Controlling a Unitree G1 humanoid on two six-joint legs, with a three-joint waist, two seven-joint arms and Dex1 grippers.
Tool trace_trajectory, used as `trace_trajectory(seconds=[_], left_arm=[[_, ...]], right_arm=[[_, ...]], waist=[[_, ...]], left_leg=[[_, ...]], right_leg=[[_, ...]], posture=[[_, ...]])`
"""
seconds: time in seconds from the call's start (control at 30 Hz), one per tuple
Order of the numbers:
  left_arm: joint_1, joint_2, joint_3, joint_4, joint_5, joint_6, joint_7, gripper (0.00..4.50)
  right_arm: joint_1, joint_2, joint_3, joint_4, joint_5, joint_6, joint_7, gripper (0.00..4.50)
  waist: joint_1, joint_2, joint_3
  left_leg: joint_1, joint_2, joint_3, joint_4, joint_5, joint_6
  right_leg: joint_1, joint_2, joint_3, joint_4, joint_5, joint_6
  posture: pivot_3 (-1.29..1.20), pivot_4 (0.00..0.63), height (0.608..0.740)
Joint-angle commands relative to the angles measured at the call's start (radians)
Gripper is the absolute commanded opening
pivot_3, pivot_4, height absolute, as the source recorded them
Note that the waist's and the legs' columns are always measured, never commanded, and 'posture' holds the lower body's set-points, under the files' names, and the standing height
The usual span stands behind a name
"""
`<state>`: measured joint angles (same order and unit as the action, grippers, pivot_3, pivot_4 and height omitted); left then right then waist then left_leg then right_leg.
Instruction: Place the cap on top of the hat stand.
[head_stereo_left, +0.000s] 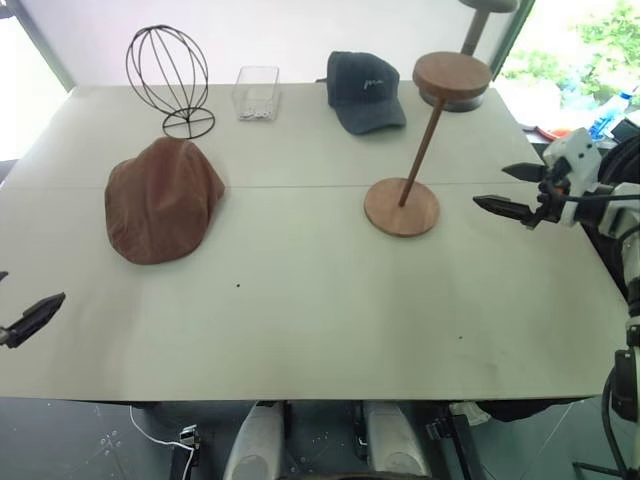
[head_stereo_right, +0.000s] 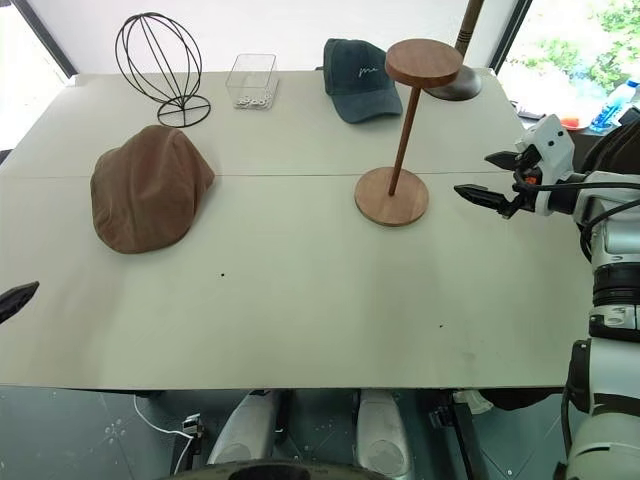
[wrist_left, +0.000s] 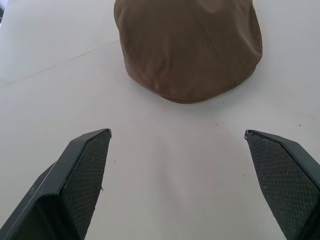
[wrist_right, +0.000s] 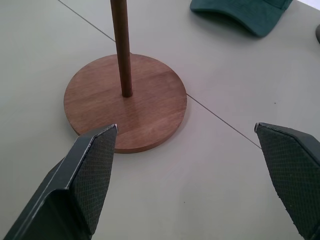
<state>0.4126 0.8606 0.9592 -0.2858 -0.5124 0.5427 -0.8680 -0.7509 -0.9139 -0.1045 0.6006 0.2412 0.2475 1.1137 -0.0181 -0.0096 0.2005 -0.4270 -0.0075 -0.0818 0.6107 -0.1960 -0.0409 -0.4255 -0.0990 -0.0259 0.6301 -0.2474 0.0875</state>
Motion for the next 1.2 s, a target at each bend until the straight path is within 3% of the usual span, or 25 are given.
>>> trace_trajectory(seconds=[0.03, 0.77, 1.0, 1.2], left_arm=[[-0.019, 0.026, 0.005, 0.001, 0.003, -0.011, -0.006, 4.48], [-0.193, 0.11, -0.123, 0.027, 0.014, -0.025, -0.063, 4.48], [-0.296, 0.19, -0.367, -0.071, 0.171, -0.204, -0.07, 4.48], [-0.266, 0.262, -0.5, -0.056, 0.474, -0.457, -0.016, 4.48]], right_arm=[[0.004, -0.022, -0.044, -0.025, 0.015, -0.014, 0.002, 4.5], [0.023, -0.048, -0.064, -0.083, 0.031, 0.014, 0.048, 4.5], [0.119, -0.093, -0.101, -0.522, 0.197, 0.281, 0.116, 4.5], [0.19, -0.07, -0.21, -0.928, 0.491, 0.636, -0.029, 4.5]], waist=[[0.0, 0.0, 0.0], [0.0, 0.0, 0.0], [0.002, 0.001, 0.001], [0.002, 0.003, 0.002]], left_leg=[[0.0, 0.0, 0.0, 0.0, 0.0, 0.0], [0.001, 0.002, 0.001, 0.002, 0.0, 0.0], [0.001, 0.002, 0.001, 0.002, 0.0, 0.0], [0.002, 0.004, 0.002, 0.002, 0.0, 0.0]], right_leg=[[0.0, 0.0, 0.0, 0.0, 0.0, 0.0], [0.0, 0.003, 0.0, 0.002, 0.002, -0.001], [0.001, 0.003, 0.001, 0.002, 0.003, 0.0], [0.0, 0.005, 0.003, 0.003, 0.003, 0.0]], posture=[[0.0, 0.15, 0.74], [0.0, 0.15, 0.74], [0.0, 0.15, 0.74], [0.0, 0.15, 0.74]])
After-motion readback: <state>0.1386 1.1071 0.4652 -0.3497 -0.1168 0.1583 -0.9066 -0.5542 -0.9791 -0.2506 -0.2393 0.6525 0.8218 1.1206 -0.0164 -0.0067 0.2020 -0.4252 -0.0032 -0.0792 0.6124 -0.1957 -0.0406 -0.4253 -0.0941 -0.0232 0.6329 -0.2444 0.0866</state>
